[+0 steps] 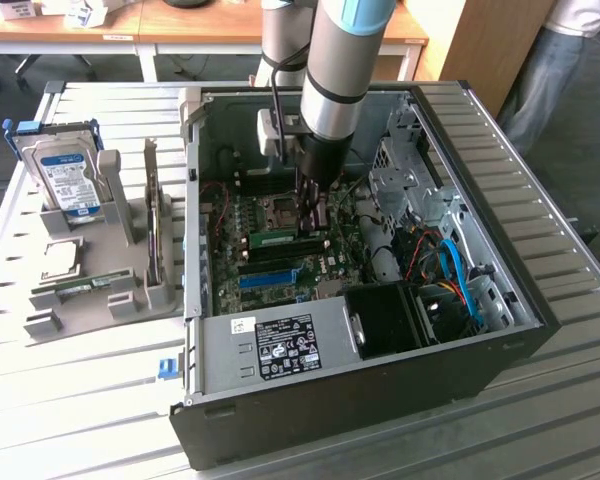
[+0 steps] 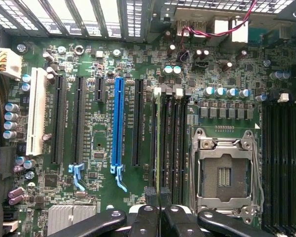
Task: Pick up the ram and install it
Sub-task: 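Insert the ram into the slot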
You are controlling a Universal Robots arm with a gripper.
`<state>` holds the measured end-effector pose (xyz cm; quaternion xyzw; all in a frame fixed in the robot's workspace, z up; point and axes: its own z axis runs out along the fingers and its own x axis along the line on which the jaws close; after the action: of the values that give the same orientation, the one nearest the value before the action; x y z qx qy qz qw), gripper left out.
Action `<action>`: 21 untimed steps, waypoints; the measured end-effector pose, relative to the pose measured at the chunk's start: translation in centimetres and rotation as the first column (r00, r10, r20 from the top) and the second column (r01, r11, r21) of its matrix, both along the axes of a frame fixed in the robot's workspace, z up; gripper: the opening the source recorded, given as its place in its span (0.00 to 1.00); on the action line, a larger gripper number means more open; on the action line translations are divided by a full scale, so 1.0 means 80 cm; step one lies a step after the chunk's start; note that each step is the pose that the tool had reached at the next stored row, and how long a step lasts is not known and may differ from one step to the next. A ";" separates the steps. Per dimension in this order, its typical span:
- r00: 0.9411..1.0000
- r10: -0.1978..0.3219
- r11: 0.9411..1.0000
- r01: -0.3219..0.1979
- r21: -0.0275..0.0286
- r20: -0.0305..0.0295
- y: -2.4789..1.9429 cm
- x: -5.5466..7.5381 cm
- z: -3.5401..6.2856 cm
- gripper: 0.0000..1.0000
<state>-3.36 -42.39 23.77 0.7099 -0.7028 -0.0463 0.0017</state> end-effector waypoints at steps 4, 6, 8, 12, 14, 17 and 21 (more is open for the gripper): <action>1.000 -0.016 1.000 0.016 0.000 0.000 0.0001 0.000 0.000 0.12; 1.000 -0.017 1.000 0.017 0.000 0.000 0.0001 0.000 0.000 0.12; 1.000 -0.017 1.000 0.017 0.000 0.000 0.0000 0.000 0.000 0.12; 1.000 -0.017 1.000 0.017 0.000 0.000 0.0000 0.000 -0.003 0.12; 1.000 -0.017 1.000 0.017 0.000 0.000 0.0000 0.000 -0.003 0.12; 1.000 -0.017 1.000 0.017 0.000 0.000 0.0001 0.000 -0.005 0.12; 1.000 -0.017 1.000 0.017 0.000 0.000 0.0000 0.000 -0.007 0.12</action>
<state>-3.36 -42.39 23.20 0.7039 -0.7088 -0.0462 0.0014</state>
